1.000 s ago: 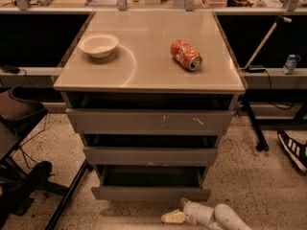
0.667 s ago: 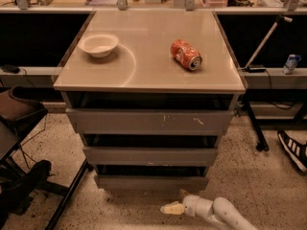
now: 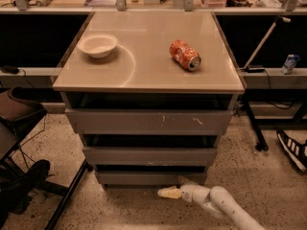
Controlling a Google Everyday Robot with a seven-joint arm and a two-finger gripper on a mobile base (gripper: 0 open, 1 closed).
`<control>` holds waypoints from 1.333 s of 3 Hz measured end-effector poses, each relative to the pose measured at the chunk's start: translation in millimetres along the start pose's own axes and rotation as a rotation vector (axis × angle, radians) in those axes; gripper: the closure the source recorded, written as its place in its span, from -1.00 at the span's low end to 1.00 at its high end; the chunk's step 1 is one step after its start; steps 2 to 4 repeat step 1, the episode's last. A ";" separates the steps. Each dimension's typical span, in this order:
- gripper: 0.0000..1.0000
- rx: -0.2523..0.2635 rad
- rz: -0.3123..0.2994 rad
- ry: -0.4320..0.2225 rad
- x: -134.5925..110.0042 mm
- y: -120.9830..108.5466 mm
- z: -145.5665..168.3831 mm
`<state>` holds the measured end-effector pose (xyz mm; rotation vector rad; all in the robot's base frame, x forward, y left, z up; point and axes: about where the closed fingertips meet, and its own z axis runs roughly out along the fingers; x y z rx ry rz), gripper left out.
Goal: Close bottom drawer
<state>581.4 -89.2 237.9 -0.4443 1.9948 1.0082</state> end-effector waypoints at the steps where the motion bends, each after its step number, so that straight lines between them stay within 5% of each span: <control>1: -1.00 0.000 0.000 0.000 0.0 0.0 0.0; 4: -1.00 0.000 0.000 0.000 0.0 0.0 0.0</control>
Offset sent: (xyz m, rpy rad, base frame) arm 0.0000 0.0000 0.0000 0.0000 0.0000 0.0000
